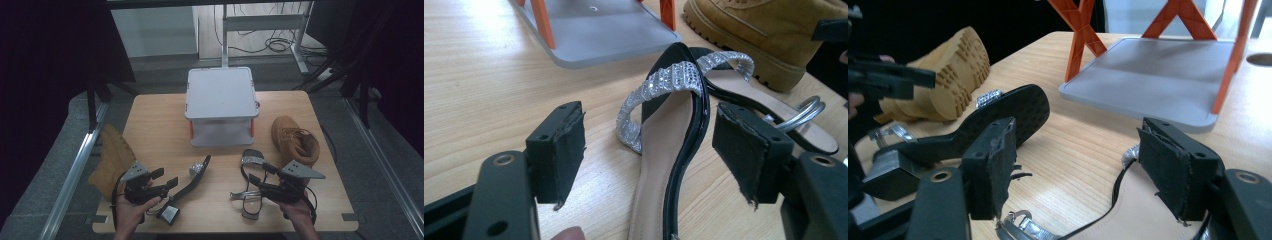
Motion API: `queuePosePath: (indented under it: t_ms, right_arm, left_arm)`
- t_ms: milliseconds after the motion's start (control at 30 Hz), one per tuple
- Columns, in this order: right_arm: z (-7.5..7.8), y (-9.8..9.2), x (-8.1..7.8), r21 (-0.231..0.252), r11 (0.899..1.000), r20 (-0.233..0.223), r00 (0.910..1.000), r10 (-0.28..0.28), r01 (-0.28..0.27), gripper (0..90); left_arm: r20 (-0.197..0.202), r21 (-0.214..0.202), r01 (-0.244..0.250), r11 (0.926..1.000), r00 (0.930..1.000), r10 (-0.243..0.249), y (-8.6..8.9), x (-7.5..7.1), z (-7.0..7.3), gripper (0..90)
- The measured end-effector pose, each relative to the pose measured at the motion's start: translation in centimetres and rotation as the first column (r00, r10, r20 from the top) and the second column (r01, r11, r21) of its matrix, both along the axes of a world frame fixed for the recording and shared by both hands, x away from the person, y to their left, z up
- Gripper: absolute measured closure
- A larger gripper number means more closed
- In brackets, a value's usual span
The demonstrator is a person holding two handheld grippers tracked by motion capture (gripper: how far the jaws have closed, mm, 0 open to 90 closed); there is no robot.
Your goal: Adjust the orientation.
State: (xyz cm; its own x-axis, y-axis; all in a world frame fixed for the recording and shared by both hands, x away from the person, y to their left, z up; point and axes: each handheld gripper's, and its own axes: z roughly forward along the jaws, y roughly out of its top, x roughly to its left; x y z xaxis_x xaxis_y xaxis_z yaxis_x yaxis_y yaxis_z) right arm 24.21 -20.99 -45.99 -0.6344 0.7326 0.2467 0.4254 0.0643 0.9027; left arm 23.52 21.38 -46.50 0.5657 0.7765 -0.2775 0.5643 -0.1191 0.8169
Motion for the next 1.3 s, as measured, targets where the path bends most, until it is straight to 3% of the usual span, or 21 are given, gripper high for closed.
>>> queuePosePath:
  t_ms: [167, 367, 633, 733, 1000, 1133, 1300]
  right_arm:
    - [-0.3, -0.7, -0.1, -0.020, 1.000, -0.004, 0.9999, -0.010, 0.010, 32.8]
    - [-0.4, -0.9, -0.3, -0.009, 1.000, -0.006, 0.9996, -0.029, 0.029, 34.4]
    - [0.2, -1.1, -0.6, -0.008, 0.999, 0.029, 0.9983, -0.050, 0.051, 35.5]
    - [0.2, -1.3, -0.8, -0.010, 0.999, 0.030, 0.9982, -0.052, 0.052, 35.6]
    - [-0.7, -2.2, -0.4, 0.024, 0.997, -0.014, 0.9972, -0.074, 0.074, 36.7]
    - [-1.2, -2.3, -0.4, 0.013, 0.997, -0.036, 0.9961, -0.080, 0.080, 37.0]
    - [-1.1, -2.5, -0.7, 0.021, 0.996, -0.039, 0.9955, -0.087, 0.088, 37.4]
  left_arm:
    - [0.015, -0.007, -0.015, 0.9999, 0.9998, 0.016, 0.2, -0.1, 0.2, 30.8]
    - [0.020, -0.028, -0.044, 0.9986, 0.9988, 0.044, 0.8, -0.7, 0.4, 34.8]
    - [0.031, -0.039, -0.069, 0.9969, 0.9971, 0.070, 1.6, -1.3, 1.3, 46.5]
    - [0.033, -0.046, -0.064, 0.9969, 0.9973, 0.065, 1.8, -1.1, 1.3, 51.6]
    - [0.014, -0.050, -0.016, 0.9986, 0.9998, 0.016, 1.2, -0.6, 0.6, 79.4]
    - [0.004, -0.044, -0.006, 0.9990, 1.0000, 0.006, 1.2, -0.1, 0.8, 86.8]
    - [-0.010, -0.032, -0.014, 0.9994, 0.9999, 0.014, 1.1, 0.0, 0.9, 89.2]
